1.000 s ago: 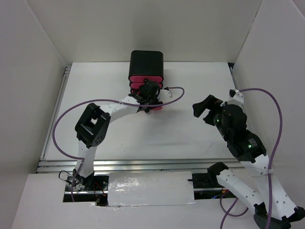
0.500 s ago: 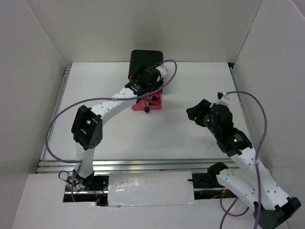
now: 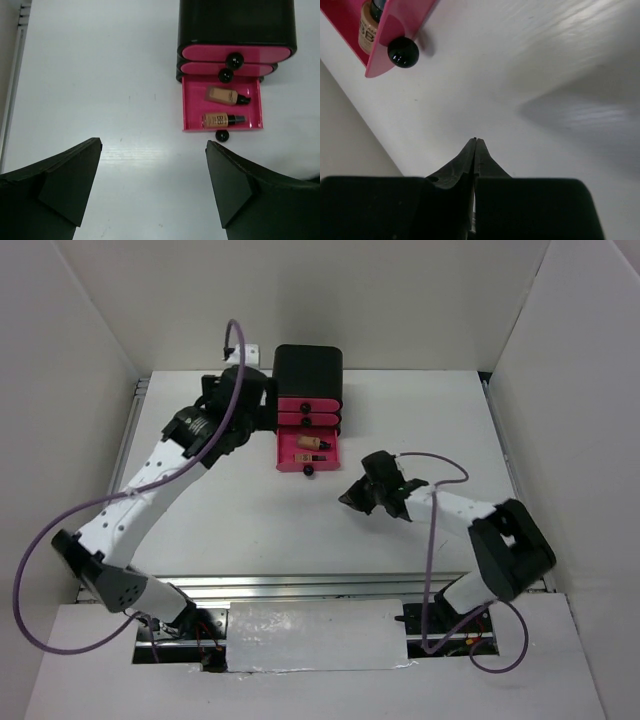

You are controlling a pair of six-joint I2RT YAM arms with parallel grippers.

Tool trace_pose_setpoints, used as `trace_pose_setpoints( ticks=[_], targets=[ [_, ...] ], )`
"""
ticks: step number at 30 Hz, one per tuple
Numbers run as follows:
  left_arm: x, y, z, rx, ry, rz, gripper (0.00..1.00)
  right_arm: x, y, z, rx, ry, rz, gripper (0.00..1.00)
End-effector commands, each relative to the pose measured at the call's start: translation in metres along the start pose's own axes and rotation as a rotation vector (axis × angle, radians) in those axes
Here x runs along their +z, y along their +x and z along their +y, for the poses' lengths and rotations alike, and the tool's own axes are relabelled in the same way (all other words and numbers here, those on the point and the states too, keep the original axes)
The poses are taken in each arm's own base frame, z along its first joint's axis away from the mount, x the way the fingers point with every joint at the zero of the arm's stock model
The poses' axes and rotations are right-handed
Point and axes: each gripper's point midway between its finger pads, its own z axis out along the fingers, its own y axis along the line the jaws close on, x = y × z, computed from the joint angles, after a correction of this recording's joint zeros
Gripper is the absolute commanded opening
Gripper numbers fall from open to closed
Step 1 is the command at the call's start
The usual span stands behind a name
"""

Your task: Organize the makeup

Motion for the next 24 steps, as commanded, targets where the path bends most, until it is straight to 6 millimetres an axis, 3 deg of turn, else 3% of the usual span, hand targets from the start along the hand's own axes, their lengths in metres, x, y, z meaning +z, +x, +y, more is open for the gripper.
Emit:
trace_pose_setpoints(
  ticks=[1, 2, 3, 5, 8, 15, 24],
  targets=[
    [-0.030, 0.017, 0.005, -0.088, 0.070, 0.053, 0.99, 0.021, 0.004, 0.064, 0.136, -0.120, -0.012, 0.00],
    [-0.033, 0.024, 0.008, -0.084, 0.079, 0.064, 1.00, 0.037, 0.008, 0.055, 0.143, -0.069, -0.029, 0.00],
    [-0.038, 0.026, 0.010, -0.089, 0.087, 0.066, 0.99, 0.042, 0.007, 0.066, 0.160, -0.075, -0.036, 0.00],
    [-0.049, 0.029, 0.018, -0.101, 0.095, 0.056, 0.99, 0.060, 0.010, 0.058, 0.204, -0.033, -0.027, 0.00],
    [-0.060, 0.035, 0.026, -0.106, 0.109, 0.055, 0.99, 0.075, 0.008, 0.065, 0.262, -0.063, -0.043, 0.00],
    [-0.080, 0.041, 0.036, -0.110, 0.144, 0.054, 1.00, 0.099, 0.001, 0.074, 0.334, -0.097, -0.077, 0.00],
    [-0.101, 0.038, 0.034, -0.130, 0.243, 0.029, 1.00, 0.128, -0.005, 0.095, 0.403, -0.240, -0.081, 0.00]
  ],
)
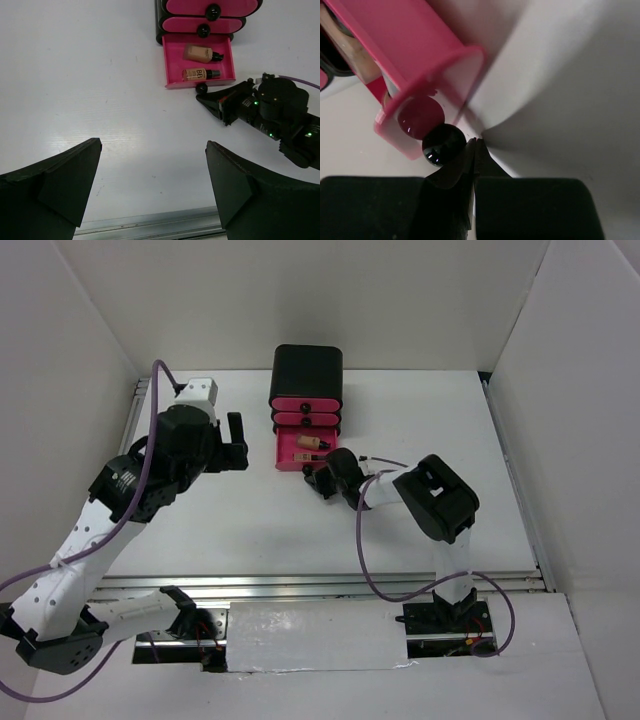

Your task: Organize the makeup

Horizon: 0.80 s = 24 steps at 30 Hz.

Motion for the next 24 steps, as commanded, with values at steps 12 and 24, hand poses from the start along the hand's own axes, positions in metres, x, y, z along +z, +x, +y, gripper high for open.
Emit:
trace_pose_setpoints(
  ticks=[12, 24],
  targets=[
    [-0.013, 0.004, -0.009, 0.006, 0.098, -0.005, 0.99, 0.027, -0.015, 0.073, 0.130, -0.297, -0.015, 0.00],
    [-0.004, 0.011, -0.019, 0.007, 0.136, 0.014, 0.99, 0.048, -0.046, 0.103, 0.142, -0.357, -0.029, 0.00]
  ],
)
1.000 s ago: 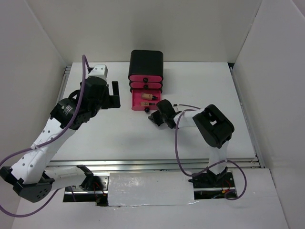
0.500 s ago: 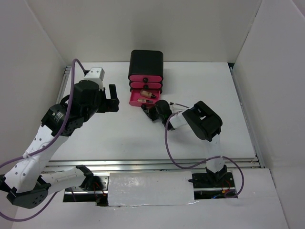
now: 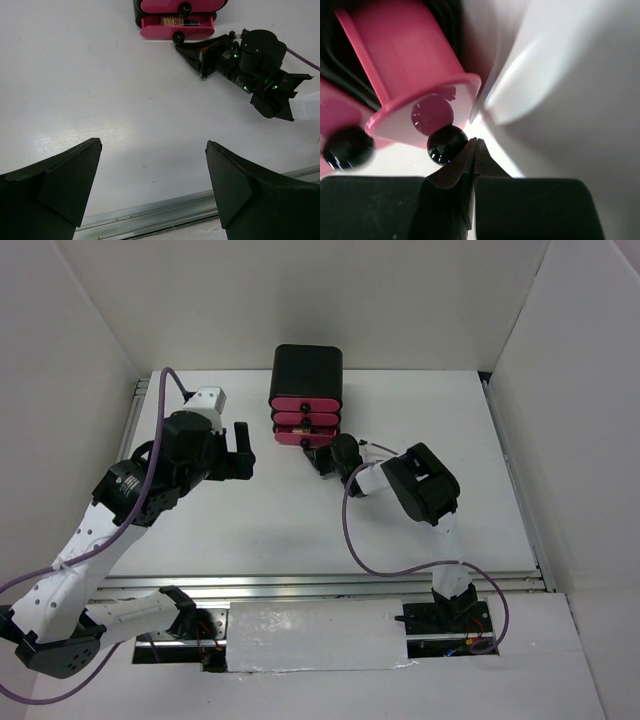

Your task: Organize the makeup

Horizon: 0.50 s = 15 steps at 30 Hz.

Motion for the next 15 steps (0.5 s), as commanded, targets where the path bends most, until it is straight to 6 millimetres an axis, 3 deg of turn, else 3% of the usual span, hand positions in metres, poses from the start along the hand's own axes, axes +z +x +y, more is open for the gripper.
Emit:
trace_pose_setpoints(
  ticks=[1, 9, 14, 15],
  targets=[
    [0.000, -0.008, -0.008, -0.001, 0.041, -0.035, 0.99, 0.011, -0.005, 0.050, 0.024, -0.139, 0.011, 0.00],
    [0.005, -0.004, -0.010, -0.003, 0.045, -0.014, 0.99, 0.033, -0.023, 0.069, 0.015, -0.153, 0.005, 0.00],
    [0.008, 0.000, -0.011, -0.001, 0.048, -0.005, 0.99, 0.029, -0.021, 0.080, 0.019, -0.189, 0.019, 0.00],
    [0.008, 0.001, -0.012, -0.001, 0.053, -0.003, 0.99, 0.025, -0.021, 0.073, 0.023, -0.181, 0.024, 0.00]
  ],
)
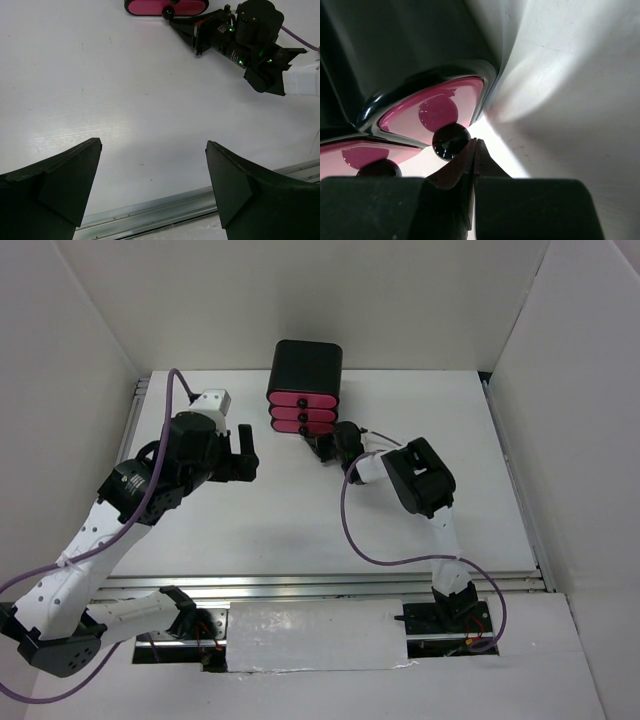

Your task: Organize the makeup

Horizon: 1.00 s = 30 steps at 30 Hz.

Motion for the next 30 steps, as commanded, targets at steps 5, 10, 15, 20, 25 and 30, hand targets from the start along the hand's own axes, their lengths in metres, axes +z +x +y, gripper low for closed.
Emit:
trace_pose_setpoints(
  ticks=[5, 10, 15, 20, 25, 30],
  targets=[
    [0.009, -0.007, -0.006, 0.000, 0.009, -0.022, 0.99, -0.053, 0.010, 0.054, 0.028, -0.196, 0.064, 0.23],
    [0.030, -0.010, 0.003, -0.031, -0.085, -0.004, 0.99, -0.121, 0.003, 0.044, -0.034, -0.172, 0.056, 0.68],
    [0.056, -0.029, 0.017, -0.146, -0.187, 0.007, 0.99, -0.172, -0.008, 0.025, -0.294, 0.068, 0.055, 0.97],
    [0.053, -0.065, 0.045, -0.213, -0.303, -0.078, 0.99, -0.242, -0.021, 0.088, -0.724, 0.199, -0.024, 1.00],
    [0.049, -0.060, 0.087, -0.218, -0.434, -0.065, 0.99, -0.341, -0.043, 0.146, -1.018, 0.195, -0.176, 1.00],
    [0.017, -0.058, 0.108, -0.213, -0.481, -0.126, 0.99, -0.457, -0.052, 0.194, -1.161, 0.090, -0.289, 1.00]
  ],
)
